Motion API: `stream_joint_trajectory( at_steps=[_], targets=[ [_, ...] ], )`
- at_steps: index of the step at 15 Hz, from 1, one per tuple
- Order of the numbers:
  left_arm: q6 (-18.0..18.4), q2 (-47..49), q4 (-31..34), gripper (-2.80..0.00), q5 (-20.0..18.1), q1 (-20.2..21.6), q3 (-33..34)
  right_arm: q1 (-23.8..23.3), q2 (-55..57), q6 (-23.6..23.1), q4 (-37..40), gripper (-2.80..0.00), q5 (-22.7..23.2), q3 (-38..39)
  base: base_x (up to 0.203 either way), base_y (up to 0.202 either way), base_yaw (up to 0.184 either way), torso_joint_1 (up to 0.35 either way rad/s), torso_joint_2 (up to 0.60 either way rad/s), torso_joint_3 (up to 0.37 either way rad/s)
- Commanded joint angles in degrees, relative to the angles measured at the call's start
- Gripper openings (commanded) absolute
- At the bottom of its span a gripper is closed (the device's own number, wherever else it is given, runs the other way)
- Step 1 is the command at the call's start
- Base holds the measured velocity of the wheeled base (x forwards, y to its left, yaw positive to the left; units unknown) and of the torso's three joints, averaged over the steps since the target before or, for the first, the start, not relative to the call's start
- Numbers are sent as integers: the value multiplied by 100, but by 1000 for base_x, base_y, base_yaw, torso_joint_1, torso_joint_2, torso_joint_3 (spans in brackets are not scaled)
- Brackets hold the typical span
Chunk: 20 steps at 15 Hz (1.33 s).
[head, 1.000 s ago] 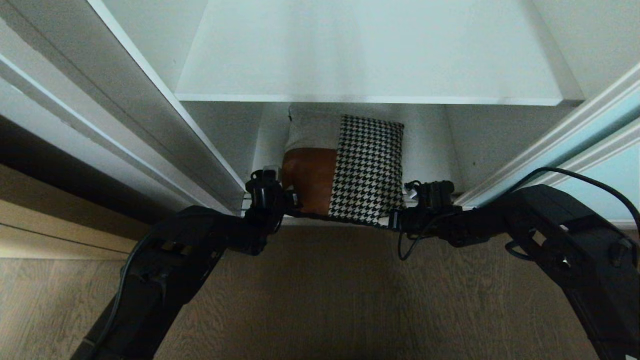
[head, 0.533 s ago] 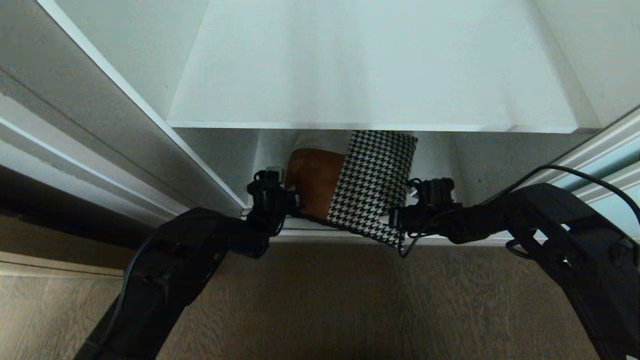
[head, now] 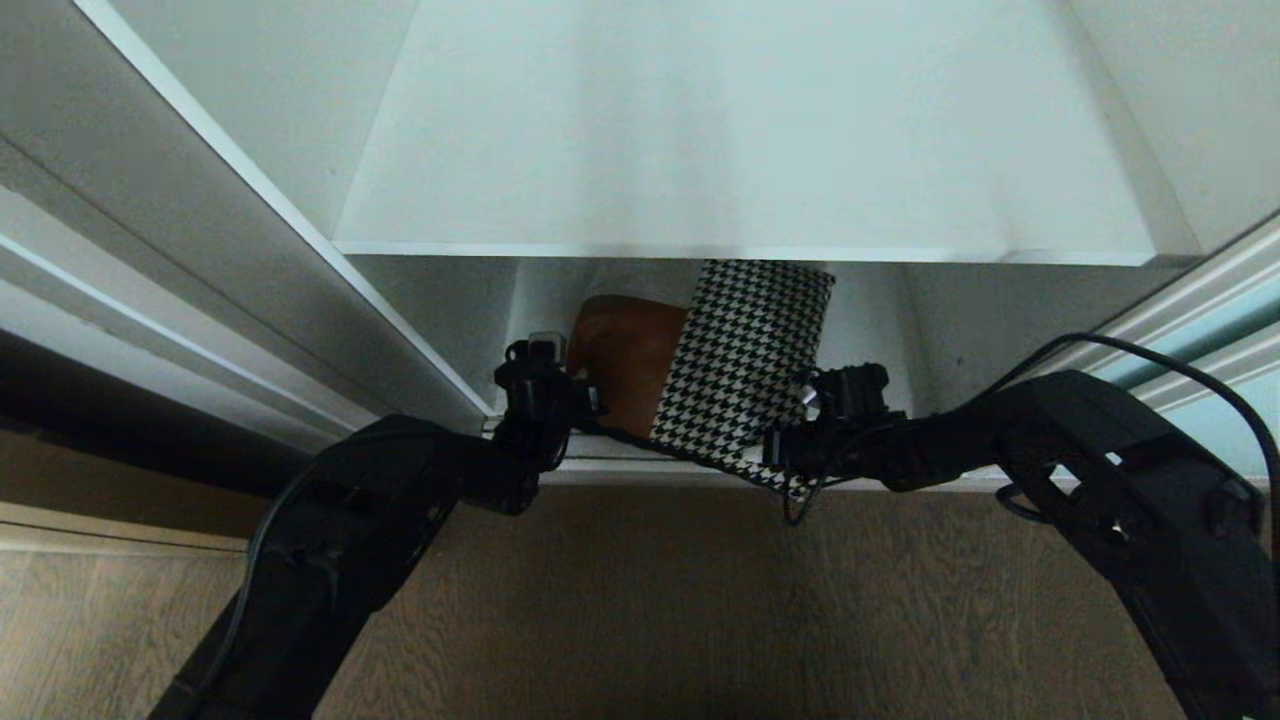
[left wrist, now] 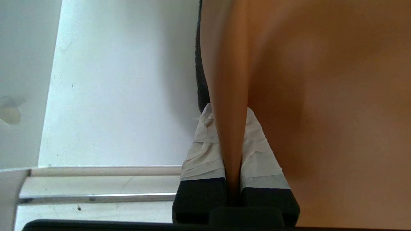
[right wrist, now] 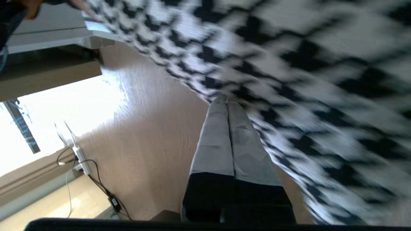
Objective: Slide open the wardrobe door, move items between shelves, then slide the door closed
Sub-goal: Place the pillow on the higher shelf
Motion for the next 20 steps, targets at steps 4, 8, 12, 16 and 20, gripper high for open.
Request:
stream_joint_trajectory(
  at_steps=[4,8,12,16,20],
  targets=[
    [-324,-102,40,-280,-18,88,63,-16,181,-6,736,-280,31,-498,0,0,0,0,0,0],
    [-307,55,93,-280,-32,85,2,-122,98,-32,965,-280,55,-261,0,0,0,0,0,0],
    [-324,61,88,-280,-105,85,67,-99,583,-16,726,-280,10,-778,0,0,0,0,0,0],
    [-321,15,24,-280,-105,67,227,-110,1059,-505,318,-280,-396,-1043,0,0,0,0,0,0],
    [-316,-136,-281,-280,-105,-27,645,-164,1152,-626,-538,-280,-1081,-1042,0,0,0,0,0,0]
  ],
)
